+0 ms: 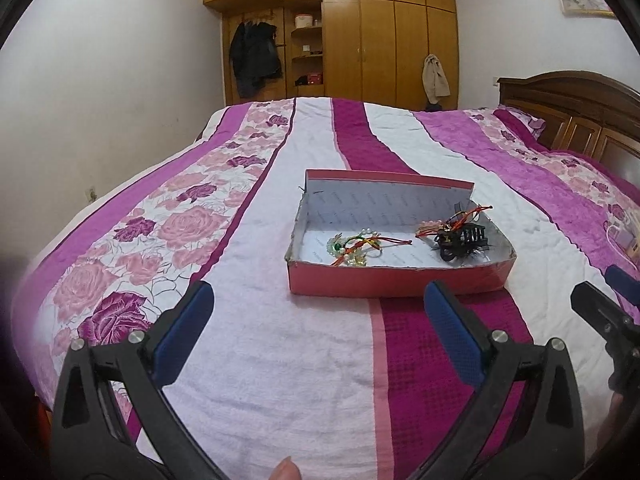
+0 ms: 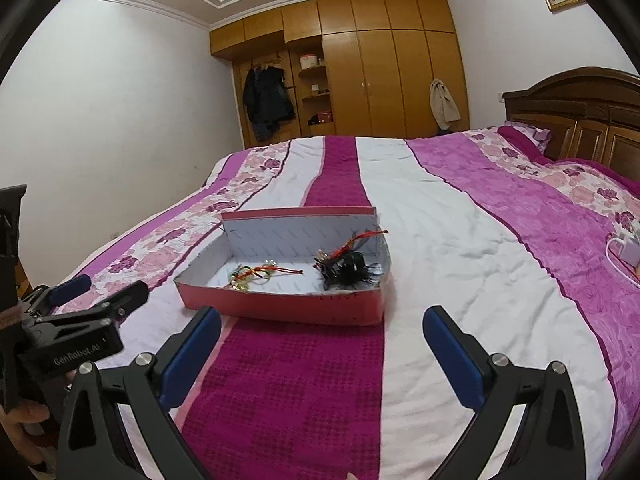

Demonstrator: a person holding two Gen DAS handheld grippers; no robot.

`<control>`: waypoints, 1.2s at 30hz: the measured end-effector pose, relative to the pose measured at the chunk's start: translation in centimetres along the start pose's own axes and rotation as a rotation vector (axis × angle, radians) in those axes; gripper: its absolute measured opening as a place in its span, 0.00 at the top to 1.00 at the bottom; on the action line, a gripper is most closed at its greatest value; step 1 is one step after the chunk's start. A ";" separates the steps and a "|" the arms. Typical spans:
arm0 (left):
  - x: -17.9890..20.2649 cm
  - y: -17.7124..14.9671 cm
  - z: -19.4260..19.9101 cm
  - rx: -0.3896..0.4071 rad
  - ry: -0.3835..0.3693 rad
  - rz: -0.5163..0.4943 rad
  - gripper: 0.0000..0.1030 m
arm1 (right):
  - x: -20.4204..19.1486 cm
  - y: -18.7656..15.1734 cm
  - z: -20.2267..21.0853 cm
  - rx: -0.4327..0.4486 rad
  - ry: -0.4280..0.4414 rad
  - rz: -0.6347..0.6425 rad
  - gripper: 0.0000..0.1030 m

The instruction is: Organize jewelry

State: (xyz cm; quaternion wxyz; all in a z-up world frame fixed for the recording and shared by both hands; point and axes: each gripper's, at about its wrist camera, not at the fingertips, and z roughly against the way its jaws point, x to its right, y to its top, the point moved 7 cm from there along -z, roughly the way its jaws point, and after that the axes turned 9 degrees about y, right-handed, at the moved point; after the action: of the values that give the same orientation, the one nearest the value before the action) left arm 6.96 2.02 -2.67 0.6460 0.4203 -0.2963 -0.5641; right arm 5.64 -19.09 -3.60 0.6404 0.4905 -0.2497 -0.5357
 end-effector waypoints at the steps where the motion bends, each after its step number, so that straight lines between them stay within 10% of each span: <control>1: 0.0 0.0 0.0 0.000 0.001 0.001 0.05 | 0.2 -0.1 0.0 0.001 -0.004 -0.002 0.00; 36: -0.6 -0.3 -0.3 -0.030 -0.016 0.050 0.05 | 0.6 0.0 0.5 0.014 -0.012 -0.018 0.00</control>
State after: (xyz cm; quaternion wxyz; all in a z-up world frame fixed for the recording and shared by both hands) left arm 6.97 2.69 -3.02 0.6638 0.3984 -0.3033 -0.5555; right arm 5.38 -19.77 -3.55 0.6305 0.4940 -0.2527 -0.5427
